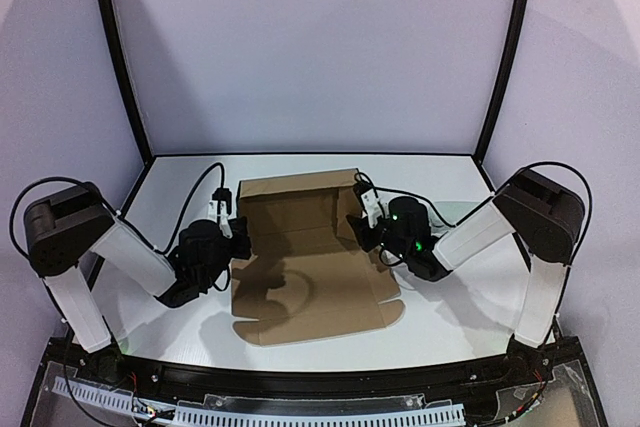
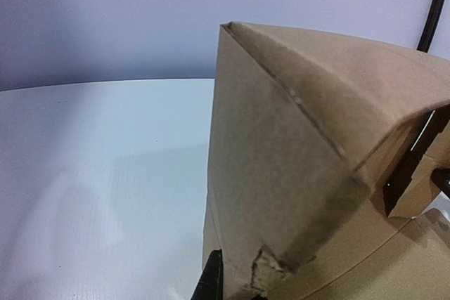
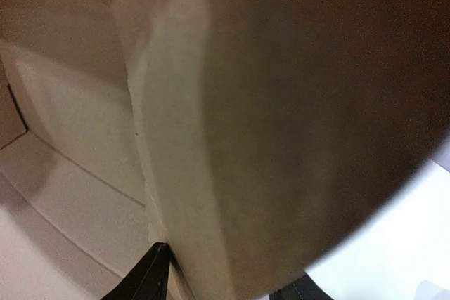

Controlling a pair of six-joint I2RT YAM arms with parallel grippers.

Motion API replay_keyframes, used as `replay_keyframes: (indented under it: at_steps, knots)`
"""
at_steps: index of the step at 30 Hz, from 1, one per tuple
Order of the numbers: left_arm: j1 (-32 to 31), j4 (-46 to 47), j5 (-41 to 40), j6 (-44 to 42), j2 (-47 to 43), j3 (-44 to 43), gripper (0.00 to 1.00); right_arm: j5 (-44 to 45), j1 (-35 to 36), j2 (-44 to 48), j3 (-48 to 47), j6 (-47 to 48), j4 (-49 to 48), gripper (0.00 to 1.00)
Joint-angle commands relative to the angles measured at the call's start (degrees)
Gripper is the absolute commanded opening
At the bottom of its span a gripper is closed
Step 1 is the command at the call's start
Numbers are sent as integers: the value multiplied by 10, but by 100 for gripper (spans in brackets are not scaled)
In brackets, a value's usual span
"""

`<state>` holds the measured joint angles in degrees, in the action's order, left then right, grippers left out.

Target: Fold the paper box

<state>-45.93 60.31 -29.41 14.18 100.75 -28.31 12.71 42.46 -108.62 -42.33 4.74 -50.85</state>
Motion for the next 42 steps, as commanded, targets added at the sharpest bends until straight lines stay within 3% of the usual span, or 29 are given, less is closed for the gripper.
replay_keyframes:
  at_steps: [1,8,17,22,24,26,28,36,42]
  knots:
    - [-19,-27,86,2,13,24,1,37,2,-6,2,-25,-44,47]
    - [-20,-76,123,5,-14,25,1,55,3,-8,6,-44,-60,15]
    - [-26,-103,133,-9,-24,18,1,251,48,-54,-3,2,-92,0]
    - [-29,-124,95,-4,-22,3,2,259,53,-67,-6,2,-69,0]
    - [-29,-142,72,5,-22,-8,11,238,52,-65,0,0,-59,0]
    - [-30,-151,62,12,-22,-15,32,204,53,-61,10,-2,-55,0]
    - [-31,-156,49,18,-15,-25,39,173,53,-54,20,-8,-58,0]
    - [-46,-195,-72,40,35,-97,38,75,53,-28,34,-16,-24,0]
    - [-47,-151,-129,50,31,-94,38,63,53,-20,32,-4,-4,0]
